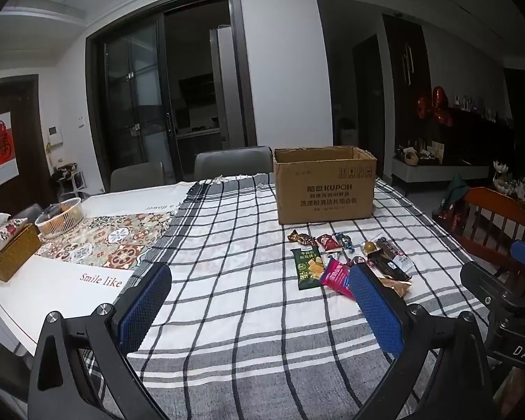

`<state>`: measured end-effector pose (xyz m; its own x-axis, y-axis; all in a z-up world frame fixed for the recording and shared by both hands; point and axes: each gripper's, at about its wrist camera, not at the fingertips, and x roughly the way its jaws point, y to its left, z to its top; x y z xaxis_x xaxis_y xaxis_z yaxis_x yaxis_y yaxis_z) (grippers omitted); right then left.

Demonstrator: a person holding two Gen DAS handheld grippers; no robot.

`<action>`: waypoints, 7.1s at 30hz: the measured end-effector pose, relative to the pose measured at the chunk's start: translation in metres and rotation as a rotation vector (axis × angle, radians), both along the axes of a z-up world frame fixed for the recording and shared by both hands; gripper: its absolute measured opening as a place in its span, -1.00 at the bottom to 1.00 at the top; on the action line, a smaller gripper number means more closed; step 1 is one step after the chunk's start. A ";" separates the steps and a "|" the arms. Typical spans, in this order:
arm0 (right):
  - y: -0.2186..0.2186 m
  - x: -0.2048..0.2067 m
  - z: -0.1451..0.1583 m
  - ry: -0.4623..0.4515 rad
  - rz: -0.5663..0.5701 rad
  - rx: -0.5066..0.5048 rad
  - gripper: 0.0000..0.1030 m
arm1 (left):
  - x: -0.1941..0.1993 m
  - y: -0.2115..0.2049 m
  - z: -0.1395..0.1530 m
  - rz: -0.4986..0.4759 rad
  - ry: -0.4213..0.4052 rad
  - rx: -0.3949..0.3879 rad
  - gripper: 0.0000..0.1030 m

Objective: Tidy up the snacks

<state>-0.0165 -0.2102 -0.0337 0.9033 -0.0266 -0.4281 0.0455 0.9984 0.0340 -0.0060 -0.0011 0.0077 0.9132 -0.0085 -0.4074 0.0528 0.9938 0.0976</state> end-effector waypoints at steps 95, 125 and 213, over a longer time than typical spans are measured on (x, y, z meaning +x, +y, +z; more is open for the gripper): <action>0.001 0.074 -0.044 0.140 -0.052 0.122 0.98 | 0.096 -0.019 -0.031 -0.350 0.141 0.101 0.85; -0.004 0.145 -0.110 0.395 -0.043 0.266 0.54 | 0.198 -0.056 -0.124 -0.617 0.510 -0.052 -0.06; -0.044 0.376 0.057 0.030 0.107 0.054 0.43 | 0.372 -0.071 0.051 -0.292 0.090 -0.042 -0.09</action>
<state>0.3592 -0.2547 0.0238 0.8864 0.0926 -0.4536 -0.0590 0.9944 0.0876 0.3657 -0.0724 0.0591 0.8302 -0.2836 -0.4799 0.3428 0.9386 0.0384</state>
